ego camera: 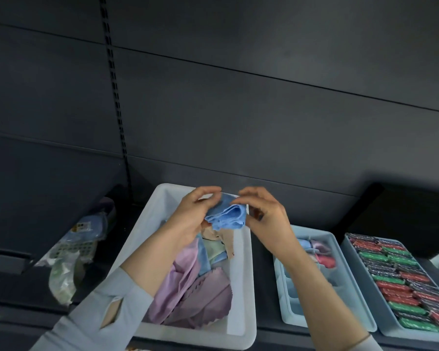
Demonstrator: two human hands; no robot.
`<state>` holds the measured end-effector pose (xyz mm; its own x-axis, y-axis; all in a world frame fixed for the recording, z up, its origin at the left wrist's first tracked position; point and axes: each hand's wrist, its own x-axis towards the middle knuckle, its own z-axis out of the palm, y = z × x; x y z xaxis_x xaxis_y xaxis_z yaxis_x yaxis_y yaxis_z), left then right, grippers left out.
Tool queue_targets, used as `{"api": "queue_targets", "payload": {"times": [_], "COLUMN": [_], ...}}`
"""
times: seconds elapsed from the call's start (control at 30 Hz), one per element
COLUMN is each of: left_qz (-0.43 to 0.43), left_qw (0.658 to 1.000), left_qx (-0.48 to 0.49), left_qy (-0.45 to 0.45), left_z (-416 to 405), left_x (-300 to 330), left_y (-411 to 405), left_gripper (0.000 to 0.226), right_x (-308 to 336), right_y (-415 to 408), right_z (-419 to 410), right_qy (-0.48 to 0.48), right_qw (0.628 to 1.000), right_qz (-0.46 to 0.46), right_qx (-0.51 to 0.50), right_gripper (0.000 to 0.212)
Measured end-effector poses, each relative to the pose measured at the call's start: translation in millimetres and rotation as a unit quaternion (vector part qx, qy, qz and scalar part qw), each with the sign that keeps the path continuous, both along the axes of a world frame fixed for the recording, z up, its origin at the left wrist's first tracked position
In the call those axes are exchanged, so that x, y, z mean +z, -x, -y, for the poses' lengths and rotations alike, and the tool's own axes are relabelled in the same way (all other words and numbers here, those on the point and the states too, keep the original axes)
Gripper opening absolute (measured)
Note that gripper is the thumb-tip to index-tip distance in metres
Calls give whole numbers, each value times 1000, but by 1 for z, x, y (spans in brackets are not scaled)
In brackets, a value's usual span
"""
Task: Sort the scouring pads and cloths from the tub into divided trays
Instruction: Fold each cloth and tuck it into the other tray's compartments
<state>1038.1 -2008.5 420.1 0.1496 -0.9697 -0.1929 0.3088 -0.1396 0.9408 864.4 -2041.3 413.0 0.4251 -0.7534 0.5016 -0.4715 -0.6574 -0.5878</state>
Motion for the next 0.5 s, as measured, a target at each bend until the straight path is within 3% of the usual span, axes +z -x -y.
{"api": "queue_targets", "payload": {"times": [0.07, 0.13, 0.17, 0.2, 0.3, 0.37, 0.5], "left_qz": [45, 126, 146, 145, 138, 153, 166], "left_qw": [998, 990, 987, 987, 987, 987, 983], "left_qx": [0, -14, -36, -64, -75, -21, 10], "left_qy": [-31, -62, -52, -28, 38, 47, 72], "left_z": [-4, -7, -8, -10, -13, -12, -11], "left_x": [1, 1, 0, -1, -7, -10, -16], "left_y": [0, 0, 0, 1, 4, 4, 2], "left_gripper": [33, 53, 60, 63, 39, 19, 14], "right_x": [0, 1, 3, 4, 10, 8, 5], "right_y": [0, 1, 1, 2, 0, 1, 2], "right_z": [4, 6, 6, 5, -4, -6, -8], "right_qy": [-51, -161, -211, -248, -316, -322, -344], "right_qw": [996, 980, 968, 955, 931, 931, 917], "right_qz": [28, 87, 124, 157, 184, 171, 196], "right_qx": [-66, -73, -55, -38, 5, 28, 49], "right_gripper": [7, 43, 51, 48, 17, 14, 18]}}
